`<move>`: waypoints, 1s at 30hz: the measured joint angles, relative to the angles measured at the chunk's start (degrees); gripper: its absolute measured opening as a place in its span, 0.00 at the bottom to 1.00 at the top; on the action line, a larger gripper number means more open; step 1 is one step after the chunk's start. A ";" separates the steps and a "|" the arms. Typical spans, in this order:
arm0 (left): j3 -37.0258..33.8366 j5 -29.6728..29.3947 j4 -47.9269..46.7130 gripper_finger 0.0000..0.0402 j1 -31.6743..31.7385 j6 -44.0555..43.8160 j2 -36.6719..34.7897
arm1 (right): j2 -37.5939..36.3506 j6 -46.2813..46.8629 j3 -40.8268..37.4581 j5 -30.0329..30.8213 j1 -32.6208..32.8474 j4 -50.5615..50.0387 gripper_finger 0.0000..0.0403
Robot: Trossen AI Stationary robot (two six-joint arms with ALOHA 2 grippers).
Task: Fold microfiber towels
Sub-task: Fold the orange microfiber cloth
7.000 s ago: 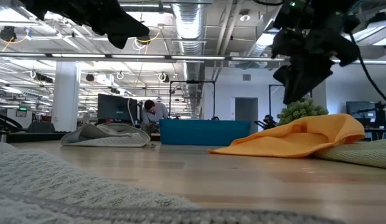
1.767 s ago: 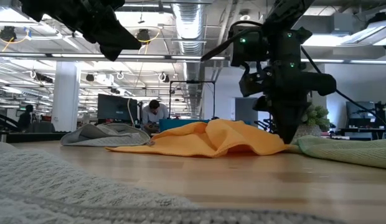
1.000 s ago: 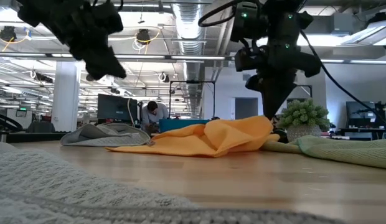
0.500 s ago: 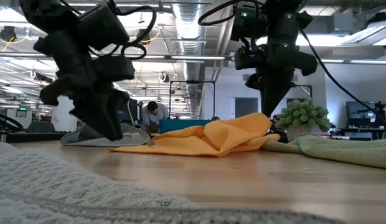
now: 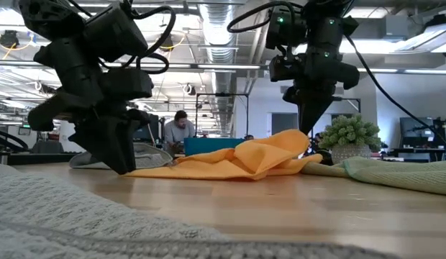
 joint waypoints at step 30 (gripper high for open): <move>4.43 0.99 0.65 0.02 -0.05 -2.38 7.19 | 0.04 0.71 -0.04 -0.05 0.04 0.17 0.02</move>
